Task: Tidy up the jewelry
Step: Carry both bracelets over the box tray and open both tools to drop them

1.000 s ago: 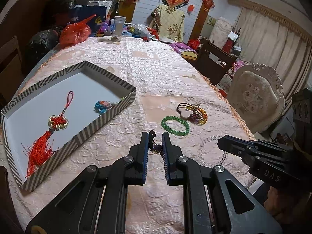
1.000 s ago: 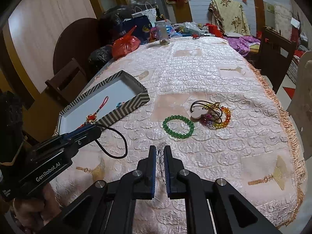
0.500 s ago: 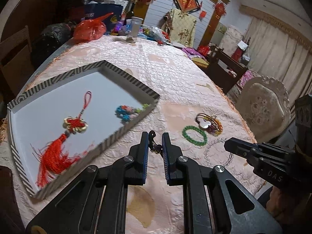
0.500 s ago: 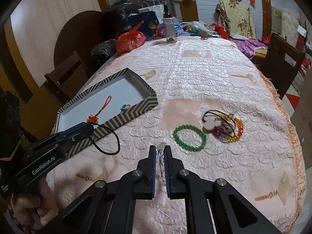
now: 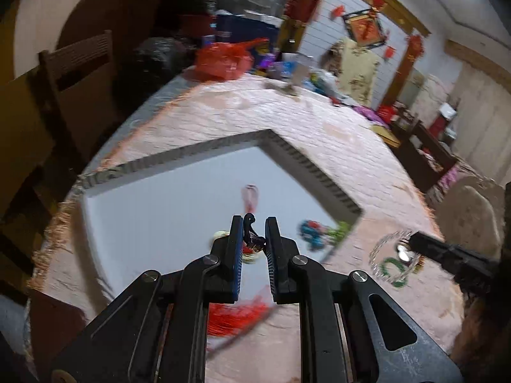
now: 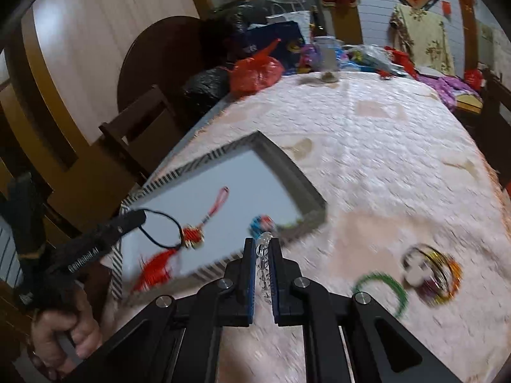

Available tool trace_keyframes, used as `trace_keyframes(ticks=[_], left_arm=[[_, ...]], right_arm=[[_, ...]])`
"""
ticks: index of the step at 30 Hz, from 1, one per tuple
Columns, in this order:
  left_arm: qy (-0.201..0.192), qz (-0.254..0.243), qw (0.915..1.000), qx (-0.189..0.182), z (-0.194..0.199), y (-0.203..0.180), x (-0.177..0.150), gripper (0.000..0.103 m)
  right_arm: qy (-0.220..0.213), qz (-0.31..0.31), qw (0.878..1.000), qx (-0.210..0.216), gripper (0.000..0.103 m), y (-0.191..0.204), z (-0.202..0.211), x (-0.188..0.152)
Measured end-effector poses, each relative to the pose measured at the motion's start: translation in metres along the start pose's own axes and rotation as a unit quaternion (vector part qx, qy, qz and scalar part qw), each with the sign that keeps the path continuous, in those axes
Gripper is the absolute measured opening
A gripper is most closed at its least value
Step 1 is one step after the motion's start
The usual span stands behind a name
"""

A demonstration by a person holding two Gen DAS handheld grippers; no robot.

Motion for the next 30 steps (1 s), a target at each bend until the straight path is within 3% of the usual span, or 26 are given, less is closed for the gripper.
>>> trace_keyframes(ticks=[7, 13, 22, 25, 27, 29, 30], left_arm=[[0.019, 0.015, 0.9989, 0.04, -0.016, 0.026, -0.013, 0.012], [0.046, 0.018, 0.997, 0.059, -0.031, 0.034, -0.029, 0.012], [0.07, 0.022, 0.9953, 0.063, -0.045, 0.031, -0.039, 0.012], [0.076, 0.014, 0.9946, 0.069, -0.048, 0.03, -0.04, 0.022], [0.075, 0.011, 0.9945, 0.073, -0.047, 0.029, -0.04, 0.049], [0.067, 0.012, 0.9947, 0.077, -0.045, 0.028, -0.038, 0.061], [0.064, 0.012, 0.9947, 0.079, -0.043, 0.028, -0.037, 0.062]], right_arm=[[0.002, 0.017, 0.999, 0.033, 0.007, 0.032, -0.04, 0.022], [0.033, 0.008, 0.998, 0.057, 0.007, 0.044, -0.081, 0.015], [0.07, -0.002, 0.997, 0.025, 0.007, 0.021, -0.124, -0.011], [0.068, -0.007, 0.997, 0.035, 0.007, 0.016, -0.124, -0.011], [0.07, -0.009, 0.997, 0.033, 0.007, 0.015, -0.123, -0.011], [0.069, -0.013, 0.997, 0.041, 0.012, 0.015, -0.119, -0.01], [0.066, -0.015, 0.997, 0.044, 0.019, 0.014, -0.117, -0.01]])
Point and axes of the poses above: each gripper's, at about its wrist camera, not at the fingertips, and z roughly against the way its jaws point, y to its left, x to its top, the point moved 3 cm from there along -z, roughly the way its jaws point, and after that the axes turned 12 degrees about -z, right-handed, at the moved point
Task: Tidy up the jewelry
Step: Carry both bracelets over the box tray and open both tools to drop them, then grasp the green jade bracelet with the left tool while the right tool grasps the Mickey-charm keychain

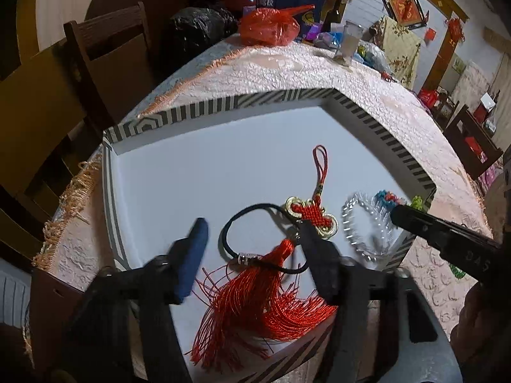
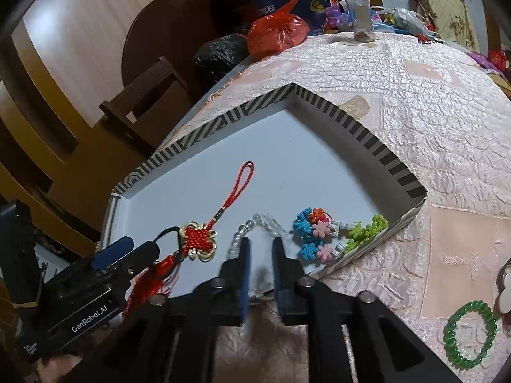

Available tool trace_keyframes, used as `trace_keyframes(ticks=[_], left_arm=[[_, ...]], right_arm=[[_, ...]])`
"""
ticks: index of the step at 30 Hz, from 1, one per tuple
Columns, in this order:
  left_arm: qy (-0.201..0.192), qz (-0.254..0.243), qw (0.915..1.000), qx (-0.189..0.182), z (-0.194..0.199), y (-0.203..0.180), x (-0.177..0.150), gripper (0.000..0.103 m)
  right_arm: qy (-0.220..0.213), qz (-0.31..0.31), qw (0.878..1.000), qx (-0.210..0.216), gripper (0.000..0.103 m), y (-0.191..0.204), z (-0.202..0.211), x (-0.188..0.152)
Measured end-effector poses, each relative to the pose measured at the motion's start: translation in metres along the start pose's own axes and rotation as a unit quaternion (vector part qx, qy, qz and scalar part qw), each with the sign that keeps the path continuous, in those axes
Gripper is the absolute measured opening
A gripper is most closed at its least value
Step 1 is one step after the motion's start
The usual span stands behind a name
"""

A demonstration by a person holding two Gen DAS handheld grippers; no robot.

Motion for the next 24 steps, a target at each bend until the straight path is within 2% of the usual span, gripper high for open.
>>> trace_keyframes(ticks=[1, 2, 6, 12, 15, 18, 24], left_arm=[[-0.002, 0.0, 1.0, 0.002, 0.002, 0.0, 0.001, 0.063], [-0.003, 0.0, 1.0, 0.002, 0.003, 0.0, 0.002, 0.063], [-0.006, -0.001, 1.0, 0.007, 0.011, -0.001, 0.004, 0.063], [-0.01, -0.01, 0.9998, 0.011, 0.021, -0.013, 0.007, 0.063], [-0.017, -0.026, 0.9995, 0.0, 0.027, -0.033, 0.01, 0.063], [-0.024, -0.047, 0.9984, -0.02, 0.033, -0.059, 0.012, 0.063], [-0.021, -0.123, 0.9883, -0.087, 0.03, -0.142, 0.01, 0.063]], right_arm=[[-0.008, -0.003, 1.0, 0.005, 0.03, -0.001, 0.004, 0.0], [-0.015, -0.005, 1.0, 0.007, 0.032, -0.001, 0.008, 0.0], [-0.027, -0.004, 1.0, 0.008, 0.033, -0.002, 0.021, -0.001], [-0.037, -0.006, 0.999, -0.03, 0.033, -0.017, 0.045, -0.007], [-0.047, -0.017, 0.997, -0.054, 0.033, -0.039, 0.065, -0.011], [-0.057, -0.014, 0.993, -0.1, 0.033, -0.07, 0.09, -0.02], [-0.071, -0.047, 0.981, -0.176, 0.033, -0.155, 0.139, -0.05]])
Point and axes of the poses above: each gripper's, at about its wrist camera, not at the fingertips, and z roughly against the way its jaws point, y to its left, x to its top, the point moved 3 cm from there along -z, roughly the way its jaws point, and after that the axes turned 12 degrees about -z, right-handed, at the moved point
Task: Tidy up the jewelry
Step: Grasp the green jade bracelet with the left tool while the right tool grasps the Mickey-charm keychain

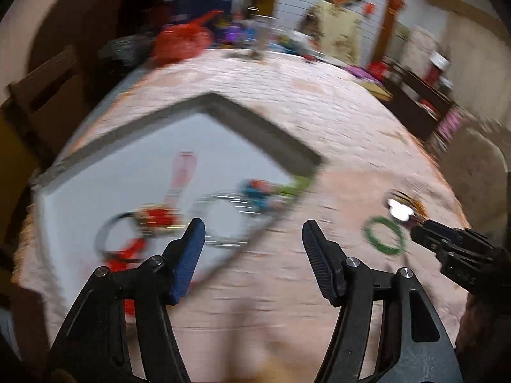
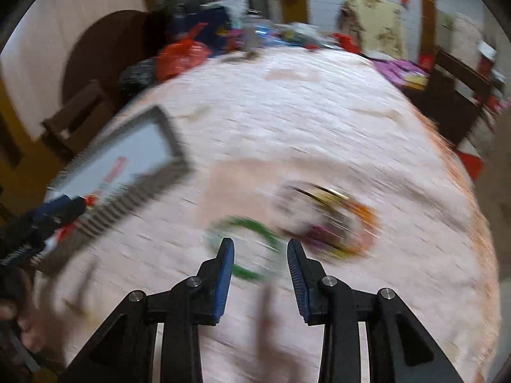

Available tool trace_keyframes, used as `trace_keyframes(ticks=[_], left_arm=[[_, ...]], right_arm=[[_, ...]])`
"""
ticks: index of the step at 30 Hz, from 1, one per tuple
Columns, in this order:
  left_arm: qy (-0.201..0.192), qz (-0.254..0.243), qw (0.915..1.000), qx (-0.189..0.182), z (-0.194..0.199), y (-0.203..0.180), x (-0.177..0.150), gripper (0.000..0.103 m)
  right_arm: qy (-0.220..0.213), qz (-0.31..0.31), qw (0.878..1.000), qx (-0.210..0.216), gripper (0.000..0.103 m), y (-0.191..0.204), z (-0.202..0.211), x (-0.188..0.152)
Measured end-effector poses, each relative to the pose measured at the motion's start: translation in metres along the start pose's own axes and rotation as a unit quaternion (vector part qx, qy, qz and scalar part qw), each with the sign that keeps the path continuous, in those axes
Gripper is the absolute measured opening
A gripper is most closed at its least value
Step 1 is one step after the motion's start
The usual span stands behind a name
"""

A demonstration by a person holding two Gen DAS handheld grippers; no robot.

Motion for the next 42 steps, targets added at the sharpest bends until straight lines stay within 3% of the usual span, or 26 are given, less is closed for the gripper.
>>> trace_keyframes(ticks=[4, 8, 12, 16, 19, 20, 21, 23, 31, 35, 39, 42], left_arm=[[0.006, -0.073, 0.9962, -0.046, -0.023, -0.063, 0.009, 0.063], [0.025, -0.119, 0.9896, -0.077, -0.052, -0.106, 0.018, 0.063], [0.042, -0.128, 0.9876, -0.08, -0.075, -0.12, 0.026, 0.063], [0.066, -0.124, 0.9868, -0.081, -0.091, -0.116, 0.023, 0.063], [0.057, -0.148, 0.9854, -0.064, -0.092, -0.12, 0.021, 0.063], [0.052, -0.15, 0.9853, -0.063, -0.091, -0.122, 0.02, 0.055], [0.048, -0.148, 0.9855, -0.068, -0.089, -0.122, 0.018, 0.031], [0.051, -0.142, 0.9853, -0.08, -0.085, -0.121, 0.015, 0.008], [0.054, -0.127, 0.9844, -0.109, -0.056, -0.11, -0.016, 0.006], [0.05, -0.123, 0.9859, -0.102, -0.044, -0.104, -0.03, 0.006], [0.027, -0.132, 0.9866, -0.092, -0.038, -0.104, -0.04, 0.006], [0.028, -0.119, 0.9879, -0.096, -0.04, -0.102, -0.04, 0.007]], right_arm=[[0.006, -0.038, 0.998, -0.042, 0.033, -0.054, -0.001, -0.017], [-0.01, -0.031, 0.998, -0.047, 0.033, -0.068, 0.006, -0.027], [-0.036, -0.038, 0.999, -0.017, 0.043, -0.074, 0.012, -0.037], [-0.04, -0.036, 0.999, -0.006, 0.044, -0.072, 0.009, -0.034], [-0.041, -0.048, 0.998, 0.005, 0.044, -0.075, 0.009, -0.034], [-0.041, -0.048, 0.998, 0.004, 0.044, -0.074, 0.009, -0.034], [-0.041, -0.045, 0.998, 0.002, 0.044, -0.073, 0.009, -0.034], [-0.041, -0.042, 0.998, -0.001, 0.044, -0.072, 0.009, -0.035], [-0.05, -0.088, 0.995, 0.002, 0.043, -0.091, 0.015, -0.019], [-0.051, -0.058, 0.997, 0.021, 0.043, -0.079, 0.012, -0.008], [-0.052, -0.011, 0.997, 0.049, 0.032, -0.056, 0.002, 0.003], [-0.059, 0.015, 0.995, 0.073, 0.029, -0.041, -0.003, 0.012]])
Point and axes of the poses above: each gripper's, at about its wrist camera, not at the fingertips, and z roughly against the way its jaws point, y to its left, x to its top, the point moved 3 cm from there along -z, roughly the way its jaws point, and after that the axes turned 12 degrees about -z, right-handed, at the moved point
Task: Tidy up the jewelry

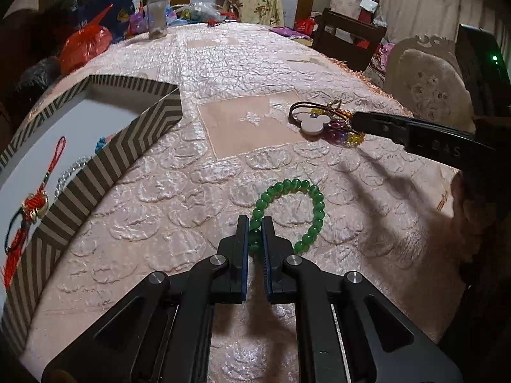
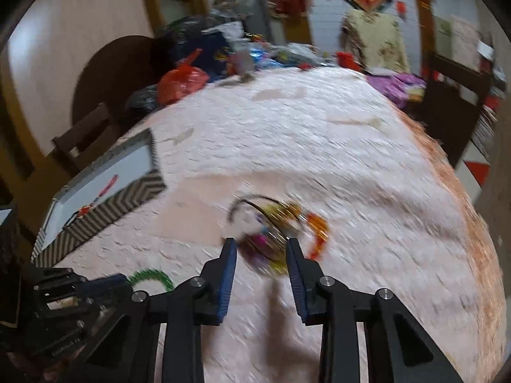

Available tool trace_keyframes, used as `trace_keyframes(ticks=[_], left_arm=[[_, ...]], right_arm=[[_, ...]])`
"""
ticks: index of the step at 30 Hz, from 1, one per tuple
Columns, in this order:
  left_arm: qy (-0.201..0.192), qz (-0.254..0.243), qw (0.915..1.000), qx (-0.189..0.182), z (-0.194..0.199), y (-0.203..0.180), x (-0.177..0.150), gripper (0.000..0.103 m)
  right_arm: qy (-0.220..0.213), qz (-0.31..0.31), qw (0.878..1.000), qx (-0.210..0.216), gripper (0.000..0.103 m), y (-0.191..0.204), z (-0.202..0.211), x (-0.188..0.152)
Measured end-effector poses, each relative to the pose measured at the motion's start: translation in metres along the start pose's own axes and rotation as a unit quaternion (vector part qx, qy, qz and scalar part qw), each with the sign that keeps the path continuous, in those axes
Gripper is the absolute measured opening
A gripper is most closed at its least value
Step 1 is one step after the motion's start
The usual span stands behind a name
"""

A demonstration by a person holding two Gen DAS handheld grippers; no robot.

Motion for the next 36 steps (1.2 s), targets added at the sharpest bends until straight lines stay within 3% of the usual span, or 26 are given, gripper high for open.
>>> trace_keyframes(ticks=[3, 6, 10, 15, 20, 29, 36], left_arm=[[-0.001, 0.007, 1.0, -0.003, 0.0, 0.002, 0.0, 0.007], [-0.001, 0.008, 1.0, -0.003, 0.001, 0.002, 0.0, 0.007], [-0.002, 0.013, 0.9999, -0.006, 0.001, 0.003, 0.001, 0.008], [-0.002, 0.017, 0.9998, -0.006, 0.0, 0.004, 0.002, 0.008], [-0.002, 0.016, 0.9998, -0.006, 0.0, 0.004, 0.002, 0.008], [-0.003, 0.018, 0.9998, -0.008, 0.001, 0.005, 0.002, 0.008], [-0.004, 0.019, 0.9998, -0.01, 0.001, 0.007, 0.001, 0.006]], right_arm=[[-0.003, 0.018, 1.0, 0.021, 0.029, 0.014, -0.01, 0.009], [0.006, 0.037, 0.999, 0.005, 0.029, 0.021, -0.027, 0.014], [0.047, 0.049, 0.997, -0.021, 0.029, 0.022, -0.049, 0.011], [0.056, 0.076, 0.995, -0.035, 0.036, 0.03, -0.056, 0.006], [0.053, 0.079, 0.995, -0.041, 0.034, 0.028, -0.056, 0.005], [0.0, 0.045, 0.999, -0.014, 0.034, 0.022, 0.0, 0.015], [-0.028, -0.05, 0.997, 0.045, 0.034, 0.005, 0.058, 0.008]])
Point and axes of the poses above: each gripper's, at about its wrist camera, not at the fingertips, and z roughly against the way its jaws point, y to its left, x to its top, the point moved 3 cm from there along -z, roughly the way its jaws point, and after that the axes turned 12 degrees about -z, right-handed, at the moved point
